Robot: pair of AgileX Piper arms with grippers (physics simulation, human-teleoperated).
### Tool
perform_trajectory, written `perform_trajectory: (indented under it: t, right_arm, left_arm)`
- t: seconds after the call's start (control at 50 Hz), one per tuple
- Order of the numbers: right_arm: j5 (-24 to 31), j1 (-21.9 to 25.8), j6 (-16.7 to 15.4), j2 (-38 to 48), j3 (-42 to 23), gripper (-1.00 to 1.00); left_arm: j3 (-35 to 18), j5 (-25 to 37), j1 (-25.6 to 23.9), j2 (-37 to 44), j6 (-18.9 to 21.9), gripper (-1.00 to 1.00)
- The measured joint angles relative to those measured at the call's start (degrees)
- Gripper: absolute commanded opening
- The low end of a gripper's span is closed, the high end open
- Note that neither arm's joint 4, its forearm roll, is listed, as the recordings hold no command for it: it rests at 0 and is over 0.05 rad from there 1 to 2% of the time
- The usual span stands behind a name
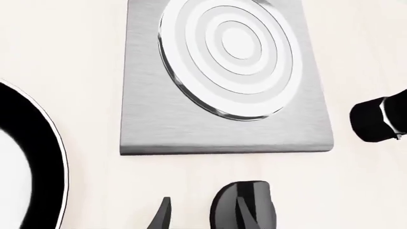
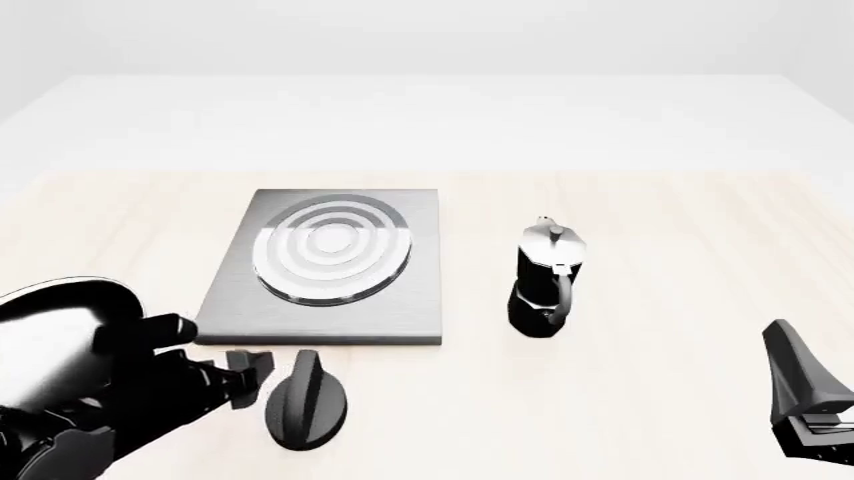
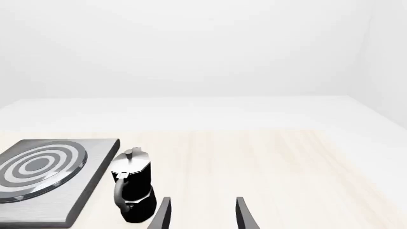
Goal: Turn on the stove.
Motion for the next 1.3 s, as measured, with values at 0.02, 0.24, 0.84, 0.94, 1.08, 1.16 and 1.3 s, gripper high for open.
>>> perform_trajectory:
  t: [0.02, 0.24, 0.84, 0.94, 1.08, 1.16, 1.3]
  right_arm:
    - [0.0, 0.0, 0.0, 0.0, 0.0, 1.00]
    - [0.0, 0.0, 0.0, 0.0, 0.0, 1.00]
    - [0.0, 0.0, 0.0, 0.0, 0.0, 1.00]
    - [0.0, 0.0, 0.0, 0.0, 0.0, 1.00]
    - [0.0, 0.0, 0.0, 0.0, 0.0, 1.00]
    - [0.0, 0.0, 0.0, 0.0, 0.0, 1.00]
    - [0.0, 0.0, 0.0, 0.0, 0.0, 1.00]
  left_arm:
    - [-0.1, 0.8, 0.1, -0.8, 0.2, 1.00]
    - [-2.4, 12.5, 1.7, -13.3, 2.3, 1.00]
    - [-13.4, 45.8, 11.0, -46.9, 7.6, 1.00]
    - [-15.4, 49.2, 12.8, -49.8, 8.4, 1.00]
    - [-18.0, 52.9, 15.0, -52.6, 9.2, 1.00]
    - [-19.4, 54.5, 16.1, -53.7, 9.5, 1.00]
    - [-22.5, 57.1, 18.3, -54.9, 10.1, 1.00]
